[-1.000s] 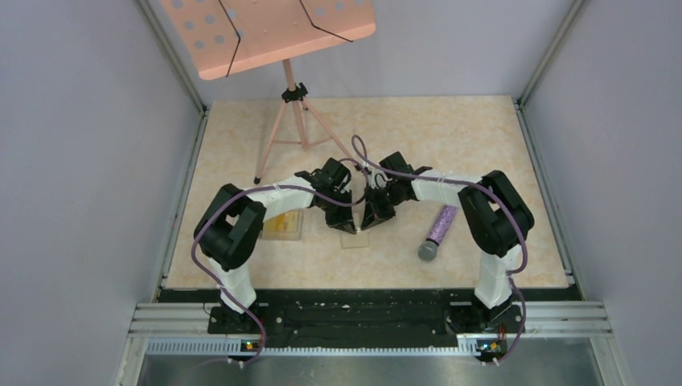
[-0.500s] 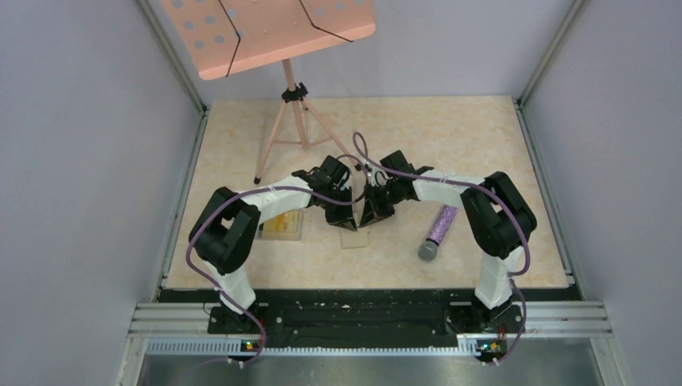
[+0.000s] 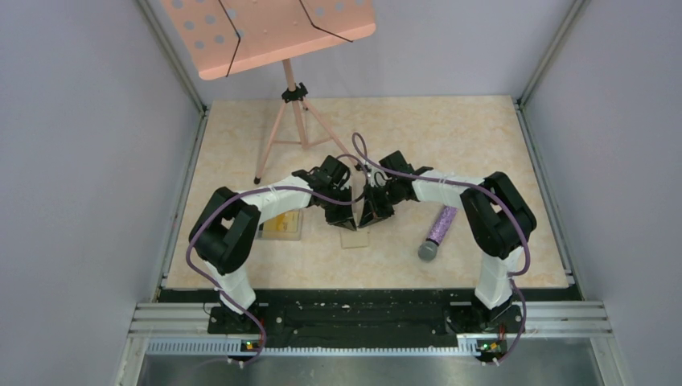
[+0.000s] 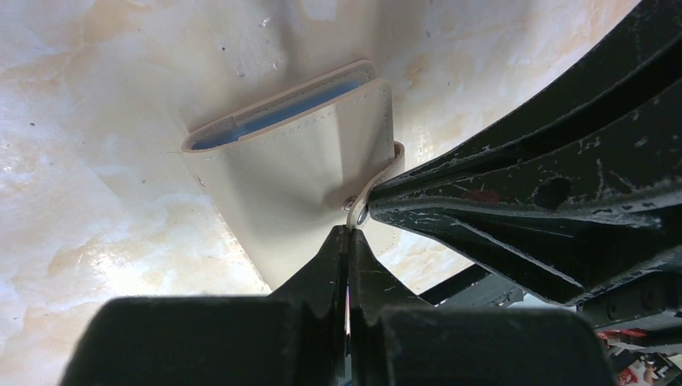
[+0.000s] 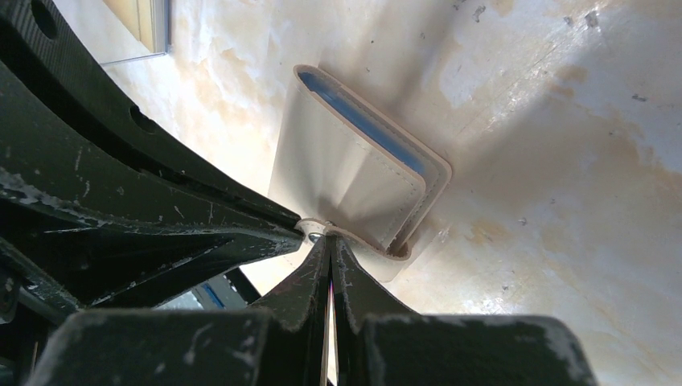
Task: Put the credit cards into the card holder
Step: Close the card holder at the center of the board.
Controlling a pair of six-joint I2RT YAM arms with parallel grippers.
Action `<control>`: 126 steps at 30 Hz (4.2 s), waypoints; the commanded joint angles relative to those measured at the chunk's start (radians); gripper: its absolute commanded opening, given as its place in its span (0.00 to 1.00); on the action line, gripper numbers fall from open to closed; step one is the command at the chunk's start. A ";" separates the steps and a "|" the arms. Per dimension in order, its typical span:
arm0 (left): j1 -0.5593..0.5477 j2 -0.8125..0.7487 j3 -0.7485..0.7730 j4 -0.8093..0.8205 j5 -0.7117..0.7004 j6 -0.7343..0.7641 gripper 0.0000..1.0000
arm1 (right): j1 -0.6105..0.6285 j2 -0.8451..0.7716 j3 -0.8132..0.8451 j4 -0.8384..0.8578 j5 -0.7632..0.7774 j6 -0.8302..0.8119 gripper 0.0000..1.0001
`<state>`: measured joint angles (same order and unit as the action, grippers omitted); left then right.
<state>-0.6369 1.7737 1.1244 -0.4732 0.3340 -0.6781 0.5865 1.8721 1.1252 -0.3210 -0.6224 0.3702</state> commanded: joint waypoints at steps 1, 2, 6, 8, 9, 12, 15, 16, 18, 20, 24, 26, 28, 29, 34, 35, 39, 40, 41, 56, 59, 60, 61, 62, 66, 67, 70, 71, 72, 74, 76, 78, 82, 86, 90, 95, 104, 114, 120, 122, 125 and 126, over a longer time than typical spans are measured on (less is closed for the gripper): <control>-0.003 -0.014 0.046 -0.011 -0.022 0.010 0.00 | 0.012 -0.005 0.005 0.020 0.002 -0.001 0.00; -0.003 -0.007 0.046 -0.013 -0.021 0.010 0.00 | 0.012 0.001 0.009 0.016 0.005 -0.002 0.00; -0.003 0.017 0.044 -0.022 -0.021 0.009 0.00 | 0.016 0.020 0.019 -0.002 0.016 -0.007 0.00; -0.004 0.027 0.044 -0.024 -0.014 0.012 0.00 | 0.017 0.022 0.019 -0.007 0.019 -0.010 0.00; -0.003 0.028 0.042 -0.023 -0.010 0.012 0.00 | 0.017 0.022 0.019 -0.007 0.020 -0.010 0.00; -0.003 0.021 0.037 -0.013 0.000 0.008 0.00 | 0.017 0.014 0.018 -0.006 0.020 -0.009 0.00; -0.004 0.013 0.030 -0.010 0.002 0.003 0.00 | 0.017 0.009 0.022 -0.003 0.017 -0.010 0.00; -0.003 0.013 0.026 -0.009 0.003 0.002 0.00 | 0.016 0.009 0.023 -0.002 0.017 -0.010 0.00; -0.004 0.013 0.019 -0.007 0.006 -0.003 0.00 | 0.016 0.009 0.024 0.001 0.013 -0.009 0.00; -0.003 0.011 0.010 -0.004 0.009 -0.004 0.00 | 0.017 0.003 0.020 0.010 0.002 -0.008 0.00; -0.003 0.010 0.001 -0.002 0.003 -0.009 0.00 | 0.016 -0.014 0.006 0.044 -0.020 -0.003 0.00; -0.003 0.015 0.001 -0.004 0.000 -0.010 0.00 | 0.018 -0.015 0.005 0.051 -0.024 -0.001 0.00; -0.004 0.024 0.003 -0.011 -0.004 -0.012 0.00 | 0.018 -0.009 0.004 0.051 -0.028 -0.001 0.00; -0.003 0.028 0.003 -0.017 -0.006 -0.013 0.00 | 0.019 -0.005 0.003 0.055 -0.036 -0.002 0.00; -0.003 0.040 0.004 -0.033 -0.025 -0.014 0.00 | 0.021 0.033 -0.002 0.043 -0.033 -0.011 0.00; -0.003 0.043 0.005 -0.034 -0.024 -0.013 0.00 | 0.021 0.037 -0.003 0.040 -0.028 -0.013 0.00; -0.003 0.064 -0.001 -0.035 -0.017 -0.009 0.00 | 0.022 0.057 -0.002 0.022 -0.016 -0.019 0.00; -0.004 0.070 0.000 -0.036 -0.015 -0.007 0.00 | 0.023 0.062 0.000 0.018 -0.014 -0.022 0.00; -0.003 0.078 0.000 -0.035 -0.012 -0.005 0.00 | 0.025 0.064 0.000 0.014 -0.010 -0.023 0.00; -0.003 0.114 0.022 -0.023 0.006 0.001 0.00 | 0.037 0.097 0.007 -0.077 0.121 -0.070 0.00; -0.004 0.114 0.030 -0.020 0.012 0.000 0.00 | 0.045 0.114 0.022 -0.111 0.179 -0.081 0.00; -0.004 0.114 0.032 -0.020 0.013 0.000 0.00 | 0.048 0.120 0.029 -0.124 0.199 -0.085 0.00; -0.003 0.112 0.034 -0.020 0.015 0.002 0.00 | 0.049 0.123 0.036 -0.132 0.209 -0.089 0.00; -0.003 0.110 0.037 -0.019 0.016 0.004 0.00 | 0.050 0.124 0.039 -0.133 0.209 -0.091 0.00; -0.002 0.086 0.047 -0.011 0.030 0.007 0.00 | 0.050 0.075 0.048 -0.106 0.163 -0.081 0.00; -0.002 0.072 0.049 -0.007 0.034 0.007 0.00 | 0.049 0.056 0.050 -0.093 0.151 -0.075 0.00; -0.003 0.043 0.054 0.007 0.044 0.003 0.00 | 0.041 0.001 0.042 -0.034 0.099 -0.049 0.00; -0.003 0.034 0.058 0.009 0.049 0.000 0.00 | 0.035 -0.015 0.030 -0.012 0.081 -0.036 0.00; -0.003 0.024 0.061 0.011 0.049 -0.002 0.00 | 0.028 -0.029 0.018 0.016 0.064 -0.021 0.00; -0.003 0.008 0.065 0.018 0.056 -0.009 0.00 | 0.016 -0.059 -0.013 0.077 0.030 0.007 0.00; -0.003 -0.005 0.069 0.022 0.058 -0.015 0.00 | 0.007 -0.077 -0.034 0.103 0.017 0.019 0.00; -0.004 -0.011 0.072 0.027 0.068 -0.019 0.00 | 0.004 -0.086 -0.045 0.117 0.010 0.021 0.00; -0.003 -0.015 0.072 0.034 0.075 -0.026 0.00 | 0.003 -0.102 -0.055 0.143 0.003 0.032 0.00; -0.003 -0.015 0.072 0.033 0.066 -0.025 0.00 | 0.003 -0.095 -0.051 0.142 0.006 0.033 0.00; -0.002 -0.001 0.075 0.026 0.058 -0.023 0.00 | 0.002 -0.079 -0.045 0.131 0.006 0.031 0.00; -0.002 0.028 0.076 0.016 0.048 -0.018 0.00 | 0.003 -0.064 -0.045 0.116 0.011 0.021 0.00; 0.011 0.038 0.063 -0.028 -0.003 -0.016 0.00 | 0.003 -0.063 -0.044 0.102 0.023 0.008 0.00; 0.013 0.046 0.051 -0.022 0.006 -0.019 0.00 | 0.003 -0.035 -0.039 0.093 0.014 0.003 0.00; 0.014 0.030 0.040 -0.007 0.024 -0.026 0.00 | 0.003 -0.031 -0.040 0.091 0.010 0.003 0.00; 0.011 0.019 0.033 0.000 0.031 -0.034 0.00 | 0.003 -0.034 -0.039 0.091 0.012 0.005 0.00; 0.012 0.009 0.024 0.001 0.034 -0.039 0.00 | 0.003 -0.034 -0.036 0.091 0.011 0.005 0.00; 0.011 0.006 0.020 0.002 0.034 -0.041 0.00 | 0.003 -0.034 -0.037 0.092 0.012 0.006 0.00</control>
<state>-0.6277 1.8091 1.1614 -0.4995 0.3519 -0.7067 0.5926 1.8359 1.0706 -0.2394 -0.5991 0.3931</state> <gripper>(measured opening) 0.009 0.003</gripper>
